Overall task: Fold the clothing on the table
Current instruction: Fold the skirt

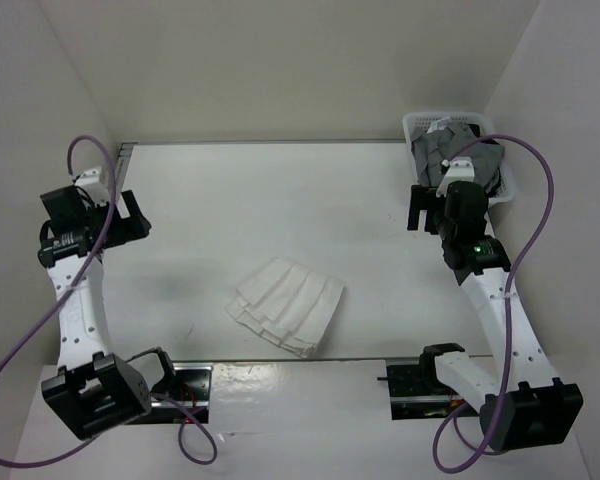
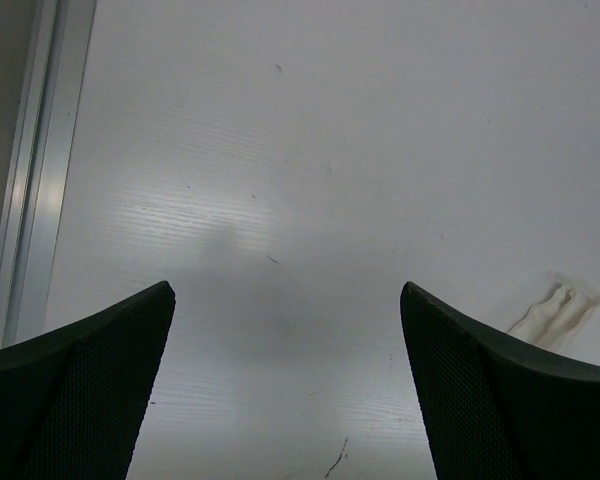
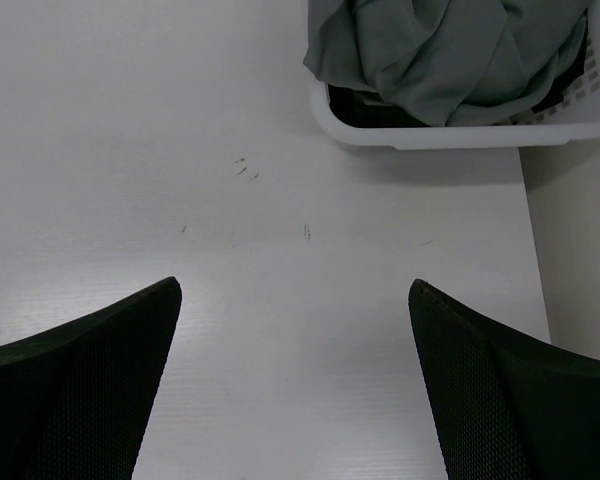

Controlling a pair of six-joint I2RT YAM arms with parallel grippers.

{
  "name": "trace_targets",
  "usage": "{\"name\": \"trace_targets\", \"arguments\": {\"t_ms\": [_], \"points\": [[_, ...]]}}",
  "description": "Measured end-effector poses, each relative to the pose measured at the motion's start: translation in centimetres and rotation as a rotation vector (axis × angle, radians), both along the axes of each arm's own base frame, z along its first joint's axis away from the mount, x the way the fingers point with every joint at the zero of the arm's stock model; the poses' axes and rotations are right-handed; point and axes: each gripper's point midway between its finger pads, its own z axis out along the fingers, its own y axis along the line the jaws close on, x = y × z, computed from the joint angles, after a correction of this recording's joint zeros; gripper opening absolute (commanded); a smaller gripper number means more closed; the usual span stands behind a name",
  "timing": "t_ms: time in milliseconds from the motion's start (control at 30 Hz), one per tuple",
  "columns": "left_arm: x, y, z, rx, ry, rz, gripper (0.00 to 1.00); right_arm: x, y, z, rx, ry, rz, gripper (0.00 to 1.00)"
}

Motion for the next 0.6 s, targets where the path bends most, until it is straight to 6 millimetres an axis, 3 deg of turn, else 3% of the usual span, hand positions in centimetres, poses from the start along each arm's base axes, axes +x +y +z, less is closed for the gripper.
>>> {"name": "trace_targets", "arguments": {"t_ms": [167, 300, 600], "points": [[1.0, 3.1, -1.8, -0.113, 0.047, 0.038, 0.99, 0.2, 0.0, -0.5, 0.008, 0.014, -0.005, 0.98], [1.0, 3.0, -3.4, -0.169, 0.092, 0.028, 0.99, 0.4, 0.1, -1.2, 0.009, 0.038, -0.005, 0.98], [0.2, 1.7, 1.0, -0.103, -0.055, -0.009, 0.99, 0.4, 0.2, -1.2, 0.011, 0.039, -0.001, 0.98]]}}
